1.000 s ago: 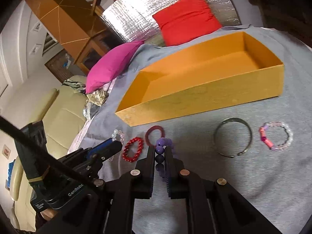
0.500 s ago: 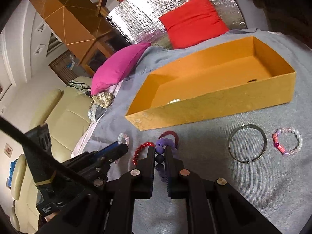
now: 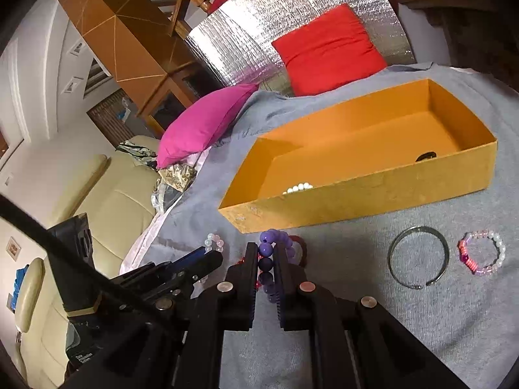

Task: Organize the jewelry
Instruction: 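Carry the crystal bracelet with the left gripper while the right carries the purple bracelet over the box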

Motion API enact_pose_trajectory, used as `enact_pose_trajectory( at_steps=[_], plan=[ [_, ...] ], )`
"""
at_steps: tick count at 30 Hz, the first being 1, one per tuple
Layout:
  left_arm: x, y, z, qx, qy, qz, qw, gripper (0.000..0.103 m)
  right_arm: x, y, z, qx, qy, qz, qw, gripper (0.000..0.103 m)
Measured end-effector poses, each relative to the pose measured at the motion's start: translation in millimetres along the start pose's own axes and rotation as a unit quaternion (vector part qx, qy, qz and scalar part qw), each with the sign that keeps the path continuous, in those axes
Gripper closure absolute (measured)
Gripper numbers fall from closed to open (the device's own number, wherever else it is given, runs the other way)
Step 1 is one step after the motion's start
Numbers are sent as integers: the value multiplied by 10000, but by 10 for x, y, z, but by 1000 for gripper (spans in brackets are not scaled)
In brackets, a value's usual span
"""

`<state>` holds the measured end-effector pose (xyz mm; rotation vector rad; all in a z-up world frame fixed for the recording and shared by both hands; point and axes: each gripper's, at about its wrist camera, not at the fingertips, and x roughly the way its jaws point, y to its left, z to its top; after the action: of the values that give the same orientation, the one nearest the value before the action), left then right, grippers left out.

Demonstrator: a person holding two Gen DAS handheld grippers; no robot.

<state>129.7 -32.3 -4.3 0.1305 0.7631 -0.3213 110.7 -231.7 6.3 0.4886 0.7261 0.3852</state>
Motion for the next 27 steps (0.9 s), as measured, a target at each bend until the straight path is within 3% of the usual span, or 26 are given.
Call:
enact_pose_trajectory(
  at_steps=[17,27],
  plan=[
    [44,55,107,-136,-60,-57,9999,88,-55,-38,156,64,-429,50,9990,93],
    [-67,154,506,-446,-973,-255,9939,88,-173,-124,425,234,-1202,-62,9925,93]
  ],
)
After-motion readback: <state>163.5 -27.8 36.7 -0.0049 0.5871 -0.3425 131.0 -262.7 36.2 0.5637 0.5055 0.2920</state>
